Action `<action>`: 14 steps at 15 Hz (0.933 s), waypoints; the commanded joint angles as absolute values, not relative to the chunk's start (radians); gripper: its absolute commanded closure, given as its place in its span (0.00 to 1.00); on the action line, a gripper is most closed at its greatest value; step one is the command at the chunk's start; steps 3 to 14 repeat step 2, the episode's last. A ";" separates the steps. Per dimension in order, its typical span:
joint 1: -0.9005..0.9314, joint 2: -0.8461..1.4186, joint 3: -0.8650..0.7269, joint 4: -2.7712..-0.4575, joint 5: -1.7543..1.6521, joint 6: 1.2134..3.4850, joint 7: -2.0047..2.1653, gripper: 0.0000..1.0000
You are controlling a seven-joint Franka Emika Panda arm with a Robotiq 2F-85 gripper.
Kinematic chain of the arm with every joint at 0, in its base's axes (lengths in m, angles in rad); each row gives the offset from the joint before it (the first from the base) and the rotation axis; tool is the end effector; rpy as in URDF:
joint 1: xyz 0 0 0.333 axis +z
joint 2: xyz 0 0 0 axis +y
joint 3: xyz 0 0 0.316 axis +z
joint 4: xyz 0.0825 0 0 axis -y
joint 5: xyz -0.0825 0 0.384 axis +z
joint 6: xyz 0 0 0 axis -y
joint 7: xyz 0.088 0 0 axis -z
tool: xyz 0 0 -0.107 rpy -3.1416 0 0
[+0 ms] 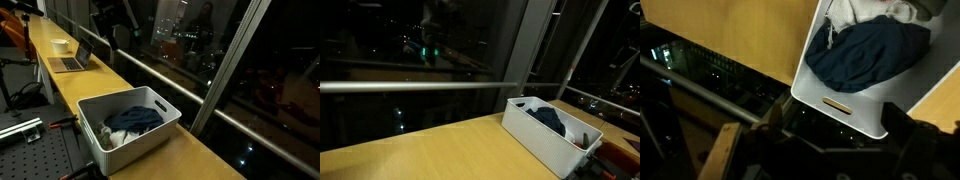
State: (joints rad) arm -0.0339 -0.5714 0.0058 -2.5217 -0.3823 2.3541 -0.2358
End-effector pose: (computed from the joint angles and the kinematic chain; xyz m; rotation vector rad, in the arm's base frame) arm 0.4088 -0.0164 0.5149 2.6652 0.5731 0.4899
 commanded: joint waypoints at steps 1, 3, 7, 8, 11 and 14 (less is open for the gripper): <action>-0.030 -0.571 0.003 -2.525 -0.384 2.351 -0.232 0.00; -0.030 -0.568 0.003 -2.527 -0.384 2.351 -0.231 0.00; -0.030 -0.568 0.003 -2.527 -0.384 2.351 -0.231 0.00; -0.030 -0.568 0.003 -2.527 -0.384 2.351 -0.231 0.00; -0.030 -0.568 0.003 -2.527 -0.384 2.351 -0.231 0.00; -0.030 -0.568 0.003 -2.527 -0.384 2.351 -0.231 0.00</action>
